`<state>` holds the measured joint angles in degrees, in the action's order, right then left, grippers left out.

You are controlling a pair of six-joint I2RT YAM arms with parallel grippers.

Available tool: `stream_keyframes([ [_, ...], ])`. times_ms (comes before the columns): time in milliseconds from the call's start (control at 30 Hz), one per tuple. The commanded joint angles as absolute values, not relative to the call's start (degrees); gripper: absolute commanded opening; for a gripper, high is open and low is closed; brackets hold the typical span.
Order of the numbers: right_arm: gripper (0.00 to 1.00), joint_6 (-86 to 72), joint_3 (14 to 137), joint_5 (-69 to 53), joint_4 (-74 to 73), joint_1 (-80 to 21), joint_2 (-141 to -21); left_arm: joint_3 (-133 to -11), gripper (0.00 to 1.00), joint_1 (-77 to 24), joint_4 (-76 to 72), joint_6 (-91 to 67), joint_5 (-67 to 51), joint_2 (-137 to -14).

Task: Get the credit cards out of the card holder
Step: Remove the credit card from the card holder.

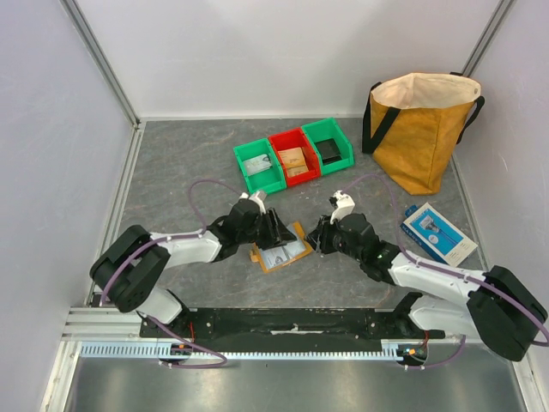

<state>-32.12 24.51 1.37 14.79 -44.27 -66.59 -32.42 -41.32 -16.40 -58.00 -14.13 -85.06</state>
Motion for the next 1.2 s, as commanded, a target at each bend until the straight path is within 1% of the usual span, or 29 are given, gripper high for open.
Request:
stream_keyframes([
  [0, 0.38, -30.8, 22.1, 3.5, 17.3, -44.3, -62.7, -37.7, 0.51, -42.2, -18.4, -55.6, -16.0, -88.9],
  [233, 0.35, -29.9, 19.4, 2.0, 19.9, -44.4, -58.5, -43.1, 0.51, -43.4, -18.6, -53.6, -17.1, -96.1],
  [400, 0.34, -29.6, 19.9, 0.2, 19.3, -44.4, -58.4, -46.3, 0.51, -43.6, -17.7, -52.6, -16.8, -101.4],
  [467, 0.33, -29.5, 20.2, -2.8, 19.4, -44.3, -58.6, -47.1, 0.51, -43.5, -17.4, -52.1, -17.0, -101.9],
  [633, 0.31, -29.6, 20.9, -6.8, 21.1, -44.3, -61.3, -48.9, 0.51, -43.7, -15.1, -50.3, -15.7, -99.1],
  [800, 0.31, -30.7, 21.9, -11.2, 25.0, -44.3, -67.1, -51.9, 0.52, -43.3, -10.4, -47.9, -12.8, -95.6],
  [1033, 0.30, -33.2, 24.3, -15.9, 30.4, -44.3, -76.0, -55.5, 0.53, -40.4, -4.2, -44.7, -9.1, -90.9],
  [1167, 0.29, -34.0, 26.6, -17.4, 31.4, -44.3, -79.5, -56.6, 0.51, -38.1, 1.5, -41.8, -7.3, -87.2],
])
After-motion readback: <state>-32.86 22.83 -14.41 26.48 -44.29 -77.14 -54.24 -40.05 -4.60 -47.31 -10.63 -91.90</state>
